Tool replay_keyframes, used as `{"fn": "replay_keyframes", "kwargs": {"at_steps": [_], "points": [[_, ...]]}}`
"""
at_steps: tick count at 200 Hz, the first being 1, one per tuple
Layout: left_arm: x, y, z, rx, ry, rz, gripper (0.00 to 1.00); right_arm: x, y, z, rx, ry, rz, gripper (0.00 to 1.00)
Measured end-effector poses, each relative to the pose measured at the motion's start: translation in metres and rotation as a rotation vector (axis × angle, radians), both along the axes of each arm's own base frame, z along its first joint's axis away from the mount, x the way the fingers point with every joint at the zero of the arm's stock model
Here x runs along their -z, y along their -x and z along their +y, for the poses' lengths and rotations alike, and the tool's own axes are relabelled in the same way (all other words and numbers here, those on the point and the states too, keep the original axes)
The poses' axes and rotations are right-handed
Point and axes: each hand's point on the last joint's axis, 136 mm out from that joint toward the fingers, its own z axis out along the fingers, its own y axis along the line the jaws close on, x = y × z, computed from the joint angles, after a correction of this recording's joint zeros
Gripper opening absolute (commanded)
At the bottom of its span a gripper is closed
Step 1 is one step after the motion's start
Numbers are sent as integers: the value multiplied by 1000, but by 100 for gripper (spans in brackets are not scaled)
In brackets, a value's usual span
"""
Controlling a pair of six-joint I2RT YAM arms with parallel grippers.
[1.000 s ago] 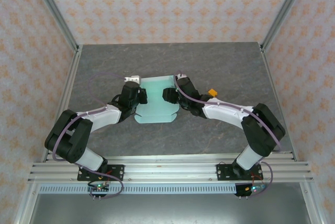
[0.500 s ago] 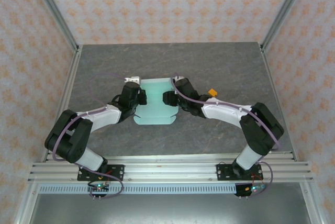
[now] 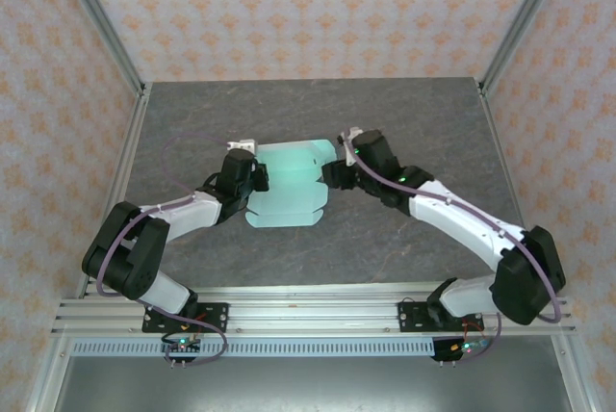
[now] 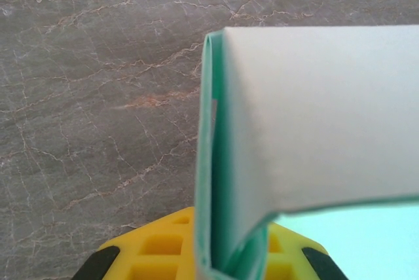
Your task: Fold the paper box
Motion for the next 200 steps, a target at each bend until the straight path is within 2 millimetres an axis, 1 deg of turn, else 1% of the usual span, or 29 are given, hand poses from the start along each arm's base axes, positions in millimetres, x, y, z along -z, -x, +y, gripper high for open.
{"fn": "replay_keyframes", "kwargs": {"at_steps": [15,39,52,70,86,104,115,129,169,200], "points": [[0,-1,1,-1,5,1,0,-10,-15,-24,45,-21,-12,56],[-1,-1,1,8,16,3,0,-15,-40,-61,125,-40,-15,57],[-4,0,0,11,22,-2,0,-17,-53,-71,140,-49,-11,57],[-10,1,-2,25,35,-10,0,-16,-70,-75,122,-57,0,57],[-13,1,-4,33,42,-12,0,-8,-80,-69,67,-58,22,56],[-14,1,-7,44,50,-9,0,6,-79,-54,-30,-72,63,55],[-13,2,-7,48,52,-5,0,16,-73,-43,-101,-85,95,55],[-13,2,-8,53,54,-1,0,23,-65,-30,-176,-104,120,56],[-13,3,-10,65,60,10,0,27,-45,0,-336,-151,141,54],[-12,3,-8,60,60,13,0,32,-36,12,-394,-170,161,53]]}}
